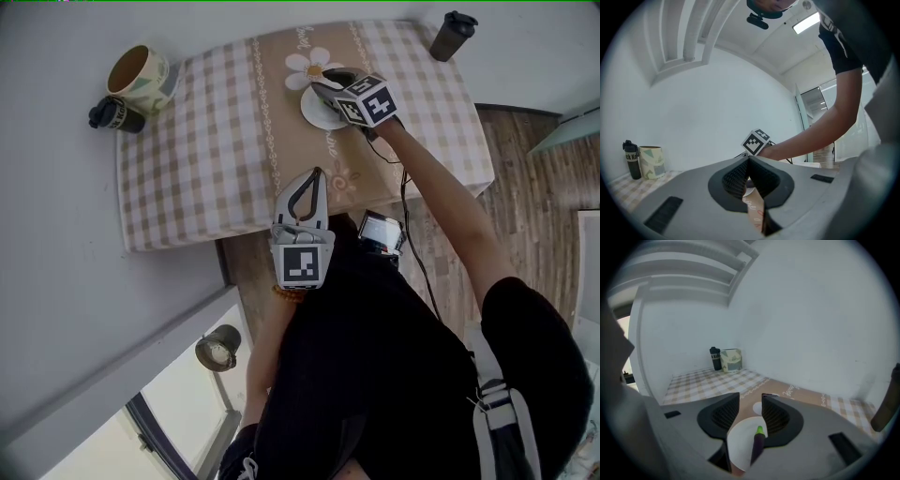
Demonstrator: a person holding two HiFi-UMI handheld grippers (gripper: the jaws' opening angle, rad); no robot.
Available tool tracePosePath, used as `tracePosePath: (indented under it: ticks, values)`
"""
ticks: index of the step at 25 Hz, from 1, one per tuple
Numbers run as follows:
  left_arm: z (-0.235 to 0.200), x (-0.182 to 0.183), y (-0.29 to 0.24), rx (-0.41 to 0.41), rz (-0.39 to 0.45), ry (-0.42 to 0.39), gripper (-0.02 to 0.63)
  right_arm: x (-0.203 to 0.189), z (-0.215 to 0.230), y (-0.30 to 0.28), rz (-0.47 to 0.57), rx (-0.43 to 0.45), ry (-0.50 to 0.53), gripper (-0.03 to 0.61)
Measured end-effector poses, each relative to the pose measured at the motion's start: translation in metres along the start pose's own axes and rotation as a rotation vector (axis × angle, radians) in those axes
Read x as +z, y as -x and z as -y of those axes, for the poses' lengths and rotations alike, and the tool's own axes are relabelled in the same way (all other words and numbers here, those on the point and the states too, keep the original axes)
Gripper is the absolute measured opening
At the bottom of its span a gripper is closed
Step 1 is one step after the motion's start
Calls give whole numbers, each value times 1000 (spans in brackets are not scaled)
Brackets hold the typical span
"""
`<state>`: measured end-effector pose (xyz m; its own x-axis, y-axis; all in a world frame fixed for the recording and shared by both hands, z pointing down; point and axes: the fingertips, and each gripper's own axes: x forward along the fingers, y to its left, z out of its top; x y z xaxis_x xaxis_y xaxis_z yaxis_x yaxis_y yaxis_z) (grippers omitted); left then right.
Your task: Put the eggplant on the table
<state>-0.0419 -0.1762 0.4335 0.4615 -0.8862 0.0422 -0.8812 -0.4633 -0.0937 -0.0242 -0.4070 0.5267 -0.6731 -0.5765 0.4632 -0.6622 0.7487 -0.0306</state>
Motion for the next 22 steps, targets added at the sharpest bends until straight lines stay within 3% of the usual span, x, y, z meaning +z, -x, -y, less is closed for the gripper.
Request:
tracePosePath:
  ticks: [13,22]
  values:
    - [10,11,16,4,35,33,3,79,-50,99,263,-26,28,158]
    - [9,17,31,21,64,45,3,96,-97,165,370,-28,64,158]
